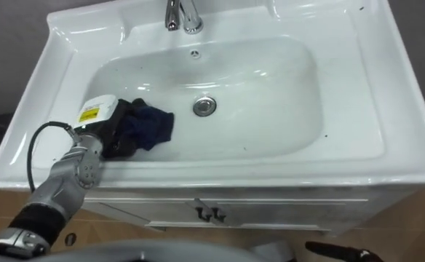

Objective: Wipe basin

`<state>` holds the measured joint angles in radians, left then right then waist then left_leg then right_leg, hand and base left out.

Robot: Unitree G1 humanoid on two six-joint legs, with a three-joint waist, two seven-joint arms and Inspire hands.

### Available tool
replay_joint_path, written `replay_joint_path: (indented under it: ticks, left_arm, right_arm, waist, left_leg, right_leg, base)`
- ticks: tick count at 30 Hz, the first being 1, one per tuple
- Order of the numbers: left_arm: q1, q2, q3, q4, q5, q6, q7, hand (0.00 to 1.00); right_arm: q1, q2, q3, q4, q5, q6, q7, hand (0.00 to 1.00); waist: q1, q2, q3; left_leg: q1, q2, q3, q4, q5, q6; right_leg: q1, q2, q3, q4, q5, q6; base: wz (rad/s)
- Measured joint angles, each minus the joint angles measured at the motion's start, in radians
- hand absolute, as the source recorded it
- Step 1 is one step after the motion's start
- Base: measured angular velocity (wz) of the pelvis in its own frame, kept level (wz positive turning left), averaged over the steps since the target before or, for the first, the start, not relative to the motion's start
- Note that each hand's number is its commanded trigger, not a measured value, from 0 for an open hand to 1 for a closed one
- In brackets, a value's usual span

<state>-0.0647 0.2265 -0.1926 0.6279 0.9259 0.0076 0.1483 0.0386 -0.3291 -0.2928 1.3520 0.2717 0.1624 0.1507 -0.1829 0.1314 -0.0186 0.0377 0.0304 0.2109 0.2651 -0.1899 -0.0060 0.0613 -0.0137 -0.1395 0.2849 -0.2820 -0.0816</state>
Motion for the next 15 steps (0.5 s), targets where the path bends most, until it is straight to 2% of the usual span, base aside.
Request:
replay_joint_path:
  ticks: [5, 9, 11, 15]
  left_arm:
    - [0.017, 0.0, 0.014, -0.013, -0.035, 0.0, 0.004, 1.0]
    - [0.02, 0.0, 0.015, -0.019, -0.042, 0.0, 0.0, 1.0]
    - [0.021, 0.0, 0.026, -0.032, -0.051, 0.0, -0.006, 1.0]
    - [0.023, 0.0, 0.043, -0.062, -0.075, 0.0, -0.012, 1.0]
  right_arm:
    - [0.006, 0.004, -0.003, -0.002, 0.071, -0.006, -0.006, 0.0]
    - [0.012, 0.005, 0.0, -0.032, 0.128, -0.016, -0.005, 0.0]
    - [0.008, 0.005, 0.02, -0.038, 0.153, -0.037, -0.001, 0.0]
    - [0.011, 0.014, 0.044, -0.036, 0.17, -0.04, 0.0, 0.0]
  waist:
    - [0.028, -0.002, 0.0004]
    - [0.048, -0.006, 0.0002]
    - [0.051, -0.017, 0.0008]
    - [0.054, -0.039, 0.0018]
  left_leg:
    - [0.005, 0.013, -0.004, 0.002, 0.001, -0.002]
    - [0.01, 0.017, -0.011, -0.002, 0.003, -0.008]
    - [0.013, 0.018, -0.011, -0.015, 0.01, -0.019]
    - [0.008, 0.021, -0.011, -0.022, 0.01, -0.022]
  right_leg:
    - [0.021, 0.014, -0.007, -0.03, 0.009, -0.016]
    - [0.027, 0.016, -0.024, -0.031, 0.01, -0.019]
    - [0.026, 0.016, -0.043, -0.029, 0.011, -0.019]
    - [0.025, 0.018, -0.062, -0.033, 0.011, -0.019]
  base:
    - [-0.03]
    - [-0.02]
    - [0.1]
    - [0.12]
